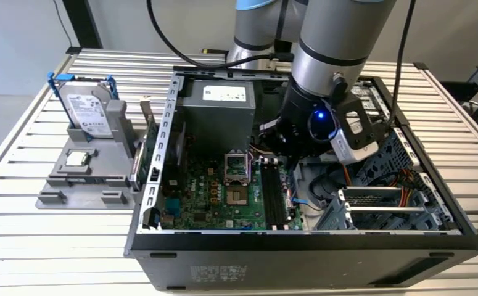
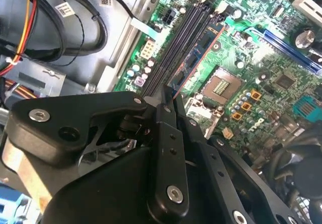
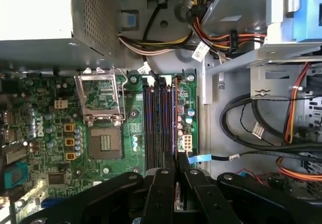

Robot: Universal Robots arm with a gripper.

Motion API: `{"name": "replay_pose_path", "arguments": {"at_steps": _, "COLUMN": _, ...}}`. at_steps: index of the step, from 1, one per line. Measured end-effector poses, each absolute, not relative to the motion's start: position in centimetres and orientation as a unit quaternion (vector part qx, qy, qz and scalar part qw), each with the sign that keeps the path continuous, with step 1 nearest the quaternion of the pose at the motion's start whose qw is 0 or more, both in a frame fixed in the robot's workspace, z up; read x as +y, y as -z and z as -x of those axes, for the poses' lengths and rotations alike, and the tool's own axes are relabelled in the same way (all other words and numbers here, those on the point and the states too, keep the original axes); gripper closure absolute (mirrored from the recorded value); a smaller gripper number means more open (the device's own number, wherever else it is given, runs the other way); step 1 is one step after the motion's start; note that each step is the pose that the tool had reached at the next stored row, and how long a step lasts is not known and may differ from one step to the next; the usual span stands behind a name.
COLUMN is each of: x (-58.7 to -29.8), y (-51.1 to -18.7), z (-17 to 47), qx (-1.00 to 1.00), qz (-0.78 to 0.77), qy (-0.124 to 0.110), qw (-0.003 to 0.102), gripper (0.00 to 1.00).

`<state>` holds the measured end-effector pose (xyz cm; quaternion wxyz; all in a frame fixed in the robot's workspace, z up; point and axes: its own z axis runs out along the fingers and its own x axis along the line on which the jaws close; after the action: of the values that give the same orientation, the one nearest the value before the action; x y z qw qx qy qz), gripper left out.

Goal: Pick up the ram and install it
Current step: 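Insert the ram into the slot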

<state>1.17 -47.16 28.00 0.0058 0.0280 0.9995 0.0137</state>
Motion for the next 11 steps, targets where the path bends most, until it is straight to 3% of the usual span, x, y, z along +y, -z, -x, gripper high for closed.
{"name": "replay_pose_path", "arguments": {"at_steps": 11, "x": -47.1, "y": -26.0, "z": -1.2, "qx": 0.999, "qz": -0.028, "qy": -0.014, "qw": 0.006, "gripper": 1.0}}
